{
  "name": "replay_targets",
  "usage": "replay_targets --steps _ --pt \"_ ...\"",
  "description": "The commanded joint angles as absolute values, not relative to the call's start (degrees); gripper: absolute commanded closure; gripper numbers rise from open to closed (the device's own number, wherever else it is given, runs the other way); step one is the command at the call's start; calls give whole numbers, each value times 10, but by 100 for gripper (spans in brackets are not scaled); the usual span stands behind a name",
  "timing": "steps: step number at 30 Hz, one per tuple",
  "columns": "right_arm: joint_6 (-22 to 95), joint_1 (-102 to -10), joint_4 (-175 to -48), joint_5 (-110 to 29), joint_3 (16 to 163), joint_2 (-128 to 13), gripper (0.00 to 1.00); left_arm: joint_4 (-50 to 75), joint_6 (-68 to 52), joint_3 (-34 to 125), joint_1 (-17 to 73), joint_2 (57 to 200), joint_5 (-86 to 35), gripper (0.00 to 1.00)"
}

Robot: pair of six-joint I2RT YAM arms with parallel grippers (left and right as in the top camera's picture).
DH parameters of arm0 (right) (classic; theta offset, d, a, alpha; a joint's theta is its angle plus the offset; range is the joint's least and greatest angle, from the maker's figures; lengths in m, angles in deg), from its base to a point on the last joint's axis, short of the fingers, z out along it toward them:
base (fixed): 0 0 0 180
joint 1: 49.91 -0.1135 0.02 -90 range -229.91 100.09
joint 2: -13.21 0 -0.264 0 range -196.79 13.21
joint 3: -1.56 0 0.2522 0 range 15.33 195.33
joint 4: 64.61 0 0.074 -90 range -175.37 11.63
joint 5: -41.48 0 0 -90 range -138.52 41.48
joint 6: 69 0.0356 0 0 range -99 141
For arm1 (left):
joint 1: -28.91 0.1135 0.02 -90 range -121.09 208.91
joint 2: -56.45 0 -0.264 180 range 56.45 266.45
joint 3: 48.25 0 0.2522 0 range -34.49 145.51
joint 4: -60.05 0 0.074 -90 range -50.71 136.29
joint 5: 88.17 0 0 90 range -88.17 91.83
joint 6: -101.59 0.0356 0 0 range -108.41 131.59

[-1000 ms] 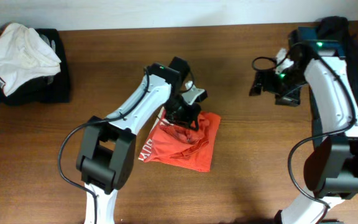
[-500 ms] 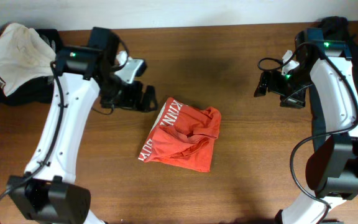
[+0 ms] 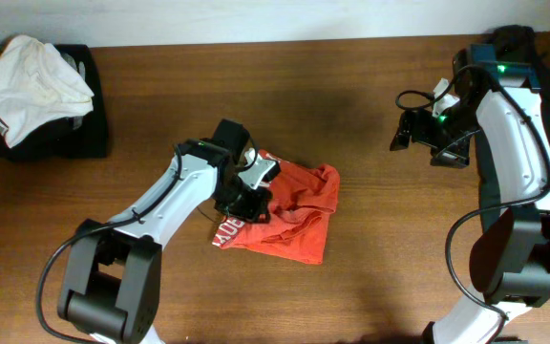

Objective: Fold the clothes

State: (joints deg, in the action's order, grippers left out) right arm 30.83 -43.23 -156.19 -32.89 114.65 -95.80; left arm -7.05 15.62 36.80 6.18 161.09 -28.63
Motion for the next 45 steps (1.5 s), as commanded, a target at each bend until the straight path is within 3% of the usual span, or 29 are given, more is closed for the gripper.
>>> replay_targets --steps 1,6,7,8,9,10,13,16,17,18,20,21,23,27,29,32,33,34,35,39,41,45 --pt "303 -431 -1560 -336 1150 -952 9 -74 164 366 51 1619 -360 100" --pt "303 -431 -1555 -336 1150 -952 9 -111 189 366 -69 1619 -406 99" --pt "303 -431 -1555 -336 1150 -952 9 -120 190 366 -96 1619 -404 90" --pt "303 -431 -1555 -336 1150 -952 9 -125 190 366 -116 1619 -402 59" --pt "303 -431 -1555 -336 1150 -952 9 -128 187 366 -126 1619 -387 5" --pt "305 -431 -1555 -336 1150 -952 9 -130 185 367 -126 1619 -364 1" --pt "304 -431 -1568 -310 1150 -952 9 -139 185 403 -95 1608 -358 1" --pt "298 -445 -1633 -305 1147 -952 10 -145 71 495 54 1579 -197 1" --pt "293 -479 -1652 -305 1128 -952 20 -135 71 493 113 1585 -174 1" --pt "294 -532 -1633 -305 1089 -952 34 -140 76 491 170 1612 -174 10" --pt "325 -619 -1551 -303 1013 -952 70 -151 86 491 199 1657 -196 25" --pt "348 -641 -1518 -302 991 -952 77 -153 86 491 200 1671 -198 30" --pt "375 -681 -1429 -263 938 -952 82 -155 91 491 190 1693 -198 37" --pt "391 -693 -1306 -252 870 -973 83 -153 95 491 169 1700 -198 36" --pt "413 -682 -1269 -287 865 -995 96 -154 95 491 168 1700 -198 34" --pt "408 -643 -1338 -426 933 -994 91 -150 112 490 166 1700 -198 22" --pt "403 -639 -1374 -457 970 -994 82 -150 129 490 165 1700 -198 18" --pt "395 -638 -1439 -507 1037 -994 49 -150 147 490 165 1700 -198 8" --pt "395 -638 -1486 -537 1088 -994 1 -149 150 487 163 1700 -198 4" --pt "399 -637 -1637 -546 1254 -993 2 -122 205 435 159 1700 -279 1" --pt "399 -636 -1642 -546 1261 -994 1 -72 248 370 159 1700 -363 1" --pt "399 -636 -1643 -545 1261 -994 1 -20 248 306 159 1700 -410 1"
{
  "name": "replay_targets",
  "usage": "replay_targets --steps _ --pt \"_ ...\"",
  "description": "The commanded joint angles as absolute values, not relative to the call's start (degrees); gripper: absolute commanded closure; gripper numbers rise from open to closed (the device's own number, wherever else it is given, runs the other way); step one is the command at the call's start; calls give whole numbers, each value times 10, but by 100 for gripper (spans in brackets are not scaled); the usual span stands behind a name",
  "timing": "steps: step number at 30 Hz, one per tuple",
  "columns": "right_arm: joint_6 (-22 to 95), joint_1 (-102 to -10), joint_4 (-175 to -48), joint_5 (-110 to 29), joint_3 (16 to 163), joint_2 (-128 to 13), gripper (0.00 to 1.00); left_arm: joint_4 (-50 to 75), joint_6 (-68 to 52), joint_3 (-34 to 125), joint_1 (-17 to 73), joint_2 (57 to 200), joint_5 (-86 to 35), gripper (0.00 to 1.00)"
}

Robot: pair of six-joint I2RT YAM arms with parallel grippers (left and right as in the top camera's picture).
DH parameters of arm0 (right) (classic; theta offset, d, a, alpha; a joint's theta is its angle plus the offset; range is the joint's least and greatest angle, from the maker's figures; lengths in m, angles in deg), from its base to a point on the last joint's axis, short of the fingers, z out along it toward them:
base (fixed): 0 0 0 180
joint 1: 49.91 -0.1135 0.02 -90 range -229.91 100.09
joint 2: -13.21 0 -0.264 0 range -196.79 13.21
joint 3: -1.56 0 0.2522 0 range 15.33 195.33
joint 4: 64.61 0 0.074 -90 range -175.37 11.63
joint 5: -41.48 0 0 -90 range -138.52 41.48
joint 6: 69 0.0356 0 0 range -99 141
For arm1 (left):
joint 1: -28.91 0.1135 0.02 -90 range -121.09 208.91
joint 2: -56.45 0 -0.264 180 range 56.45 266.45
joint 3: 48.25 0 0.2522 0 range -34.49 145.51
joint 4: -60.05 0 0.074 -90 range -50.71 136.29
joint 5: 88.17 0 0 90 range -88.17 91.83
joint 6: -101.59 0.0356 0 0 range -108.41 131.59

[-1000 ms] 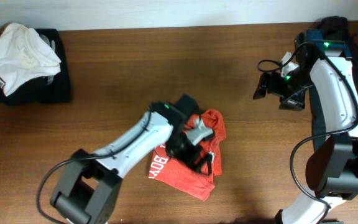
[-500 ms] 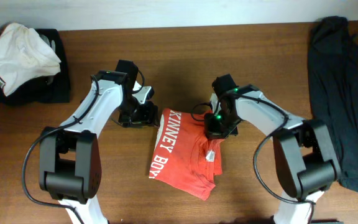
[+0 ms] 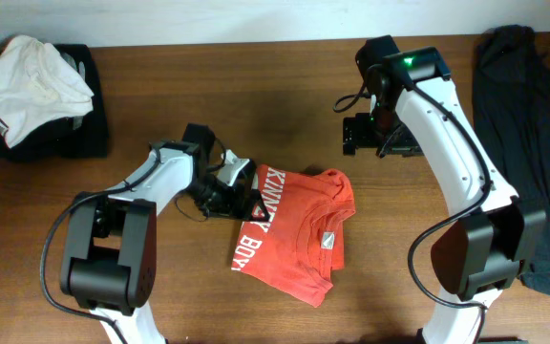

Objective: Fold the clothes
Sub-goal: 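Grasp the folded shirt with the left gripper and carry it upper left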

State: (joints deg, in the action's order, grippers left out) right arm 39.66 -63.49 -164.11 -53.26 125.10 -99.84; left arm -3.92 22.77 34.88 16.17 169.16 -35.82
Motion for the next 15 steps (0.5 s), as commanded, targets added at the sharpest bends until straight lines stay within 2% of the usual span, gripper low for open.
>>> replay_targets --steps 1,2,3,4,5,6,7,8,10,12,15 --pt "400 -636 -1643 -545 1261 -994 1 -12 248 293 156 1700 -455 1" --pt "400 -636 -1643 -545 1261 -994 1 -3 247 284 149 1700 -469 6" --pt "400 -636 -1643 -543 1261 -994 1 13 229 279 138 1700 -469 17" --pt "399 -636 -1643 -542 1261 -994 1 47 201 278 121 1700 -468 40" --pt "399 -636 -1645 -542 1261 -994 1 82 179 278 106 1700 -468 53" --pt "399 -636 -1646 -542 1261 -994 1 94 168 278 102 1700 -468 62" --pt "399 -636 -1648 -542 1261 -994 1 109 157 279 101 1700 -468 85" --pt "399 -636 -1648 -542 1261 -994 1 109 157 291 106 1700 -467 91" --pt "399 -636 -1650 -542 1261 -994 1 109 154 332 134 1700 -437 92" --pt "399 -636 -1662 -542 1261 -994 1 105 144 403 190 1700 -354 94" --pt "399 -636 -1671 -542 1260 -994 1 147 153 462 265 1700 -325 94"
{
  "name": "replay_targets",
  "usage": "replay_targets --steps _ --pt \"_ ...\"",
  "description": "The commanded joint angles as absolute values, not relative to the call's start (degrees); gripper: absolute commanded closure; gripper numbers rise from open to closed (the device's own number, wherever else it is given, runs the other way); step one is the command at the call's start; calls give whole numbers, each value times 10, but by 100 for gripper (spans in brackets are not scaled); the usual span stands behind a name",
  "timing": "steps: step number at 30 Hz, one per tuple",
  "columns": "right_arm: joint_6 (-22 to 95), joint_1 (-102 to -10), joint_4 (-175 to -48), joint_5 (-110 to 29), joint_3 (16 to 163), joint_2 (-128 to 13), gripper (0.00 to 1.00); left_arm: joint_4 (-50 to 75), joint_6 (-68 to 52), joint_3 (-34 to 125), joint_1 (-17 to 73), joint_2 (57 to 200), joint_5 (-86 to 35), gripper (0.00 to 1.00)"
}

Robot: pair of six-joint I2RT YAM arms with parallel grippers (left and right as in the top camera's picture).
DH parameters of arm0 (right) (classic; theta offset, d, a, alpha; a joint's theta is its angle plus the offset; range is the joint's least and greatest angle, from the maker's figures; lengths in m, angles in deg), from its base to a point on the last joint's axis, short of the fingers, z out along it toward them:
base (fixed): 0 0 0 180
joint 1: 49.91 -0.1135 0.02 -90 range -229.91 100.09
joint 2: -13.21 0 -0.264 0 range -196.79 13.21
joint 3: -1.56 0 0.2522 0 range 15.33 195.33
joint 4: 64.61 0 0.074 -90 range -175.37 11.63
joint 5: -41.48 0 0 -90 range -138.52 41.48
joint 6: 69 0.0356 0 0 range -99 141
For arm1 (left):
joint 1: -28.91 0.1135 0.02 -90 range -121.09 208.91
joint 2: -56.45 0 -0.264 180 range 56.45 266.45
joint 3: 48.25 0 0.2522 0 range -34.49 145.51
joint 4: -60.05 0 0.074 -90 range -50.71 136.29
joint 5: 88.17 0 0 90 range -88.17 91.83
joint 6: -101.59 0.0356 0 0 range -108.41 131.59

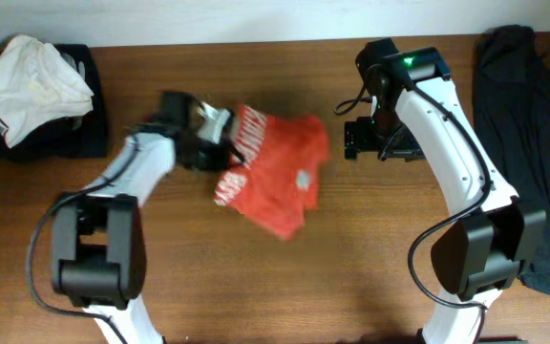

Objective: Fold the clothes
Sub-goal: 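Grasp the folded shirt with the left gripper and carry it upper left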

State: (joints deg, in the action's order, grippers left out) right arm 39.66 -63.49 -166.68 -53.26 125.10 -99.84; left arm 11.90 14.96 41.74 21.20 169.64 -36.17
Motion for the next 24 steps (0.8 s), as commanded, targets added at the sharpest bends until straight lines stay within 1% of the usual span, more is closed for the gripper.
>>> replay_targets --steps 1,3,4,6,8,11,13,18,19,24 --pt "399 -636 -1678 -542 1260 -994 1 193 153 474 301 1700 -306 94" --pt "399 -636 -1691 -542 1260 -994 1 275 165 475 339 1701 -236 94" --pt "399 -636 -1695 -542 1260 -994 1 316 189 475 355 1701 -215 94" --pt "399 -636 -1701 -542 1260 -994 1 371 217 475 386 1701 -176 95" --pt "399 -636 -1707 -542 1260 -994 1 408 243 477 422 1701 -169 95" --pt "399 -636 -1718 -542 1260 -994 1 423 262 503 474 1701 -151 95" --pt "400 -636 -1724 -542 1260 -994 1 426 296 538 508 1701 -150 94" --pt "413 -637 -1740 -542 1260 -994 1 427 310 602 561 1701 -149 92" --pt "413 -637 -1742 -542 1260 -994 1 428 310 602 569 1701 -148 90" --pt "413 -637 -1750 -542 1260 -994 1 460 310 602 619 1771 -129 88"
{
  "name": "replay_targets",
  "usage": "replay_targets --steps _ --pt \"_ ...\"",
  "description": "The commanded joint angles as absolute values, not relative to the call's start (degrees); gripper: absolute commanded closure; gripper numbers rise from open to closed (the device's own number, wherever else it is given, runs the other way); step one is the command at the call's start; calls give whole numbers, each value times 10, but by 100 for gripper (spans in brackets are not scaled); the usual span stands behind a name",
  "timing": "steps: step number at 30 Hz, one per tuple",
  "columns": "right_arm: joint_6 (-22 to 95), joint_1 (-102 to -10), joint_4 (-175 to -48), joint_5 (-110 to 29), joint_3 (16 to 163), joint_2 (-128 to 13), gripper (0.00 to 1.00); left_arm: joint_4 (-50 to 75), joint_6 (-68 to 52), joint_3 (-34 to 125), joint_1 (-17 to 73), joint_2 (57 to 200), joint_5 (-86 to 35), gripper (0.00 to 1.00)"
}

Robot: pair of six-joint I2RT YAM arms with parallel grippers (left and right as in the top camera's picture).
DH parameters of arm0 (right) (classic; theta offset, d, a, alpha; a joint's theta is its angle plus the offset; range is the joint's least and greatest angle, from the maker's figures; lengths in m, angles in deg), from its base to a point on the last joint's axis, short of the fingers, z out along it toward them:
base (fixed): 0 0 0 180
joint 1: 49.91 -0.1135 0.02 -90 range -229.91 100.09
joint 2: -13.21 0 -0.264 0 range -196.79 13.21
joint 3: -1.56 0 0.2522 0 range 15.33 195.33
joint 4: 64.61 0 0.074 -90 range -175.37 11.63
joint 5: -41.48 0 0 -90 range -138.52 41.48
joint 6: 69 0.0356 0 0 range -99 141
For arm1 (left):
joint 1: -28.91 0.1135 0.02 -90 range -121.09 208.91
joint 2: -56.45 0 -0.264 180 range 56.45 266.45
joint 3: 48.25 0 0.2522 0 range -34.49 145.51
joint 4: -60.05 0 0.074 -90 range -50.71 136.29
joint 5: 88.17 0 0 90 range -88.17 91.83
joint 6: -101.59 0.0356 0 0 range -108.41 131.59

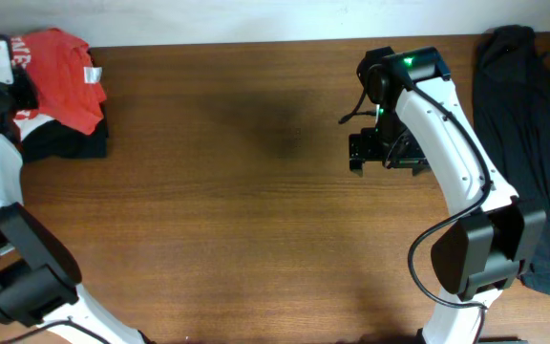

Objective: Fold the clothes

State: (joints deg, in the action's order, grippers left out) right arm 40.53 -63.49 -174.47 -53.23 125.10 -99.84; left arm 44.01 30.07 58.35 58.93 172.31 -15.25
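Observation:
A red shirt (60, 67) with white lettering lies bunched on top of the black pile (65, 143) at the table's far left corner. My left gripper (17, 91) is at the shirt's left edge and appears shut on the cloth, though the arm partly hides it. My right gripper (354, 153) hangs over bare wood right of centre, its fingers apart and nothing between them. A dark grey garment (514, 115) lies heaped along the right edge of the table.
The brown wooden table (227, 210) fills the middle of the view. The right arm's white links (447, 124) reach in from the lower right. The left arm comes in along the left edge.
My left gripper has moved from the table's upper middle to the far left corner with the red shirt, which now lies on the pile. The right gripper has shifted slightly downward.
First the red shirt lay folded at mid-table with my left gripper on it, the right gripper far right. Then the shirt lay at mid-table in the left gripper and the right arm stood near centre. Later it was further left, and now sits on the left pile.

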Motion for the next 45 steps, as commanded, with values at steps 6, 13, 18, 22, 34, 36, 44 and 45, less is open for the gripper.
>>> replay_targets --steps 6,13,18,22,34,36,44,45 --pt "437 -638 -1757 -542 1260 -994 1 523 263 603 684 1829 -62 1" --pt "441 -638 -1737 -537 1275 -967 1 460 117 606 680 1651 -230 1" --pt "438 -664 -1757 -482 1272 -714 1 213 -34 606 625 1505 -455 1" --pt "515 -755 -1757 -513 1187 -492 1 63 -11 605 475 1496 -399 1" --pt "534 -755 -1757 -593 1131 -285 1 -14 10 603 219 1497 -168 1" --pt "534 -755 -1757 -593 1131 -285 1 -14 10 603 219 1497 -168 1" --pt "534 -696 -1757 -593 1131 -274 1 -14 10 603 219 1497 -168 1" --pt "534 -647 -1757 -594 1131 -255 1 -14 10 603 219 1497 -167 1"
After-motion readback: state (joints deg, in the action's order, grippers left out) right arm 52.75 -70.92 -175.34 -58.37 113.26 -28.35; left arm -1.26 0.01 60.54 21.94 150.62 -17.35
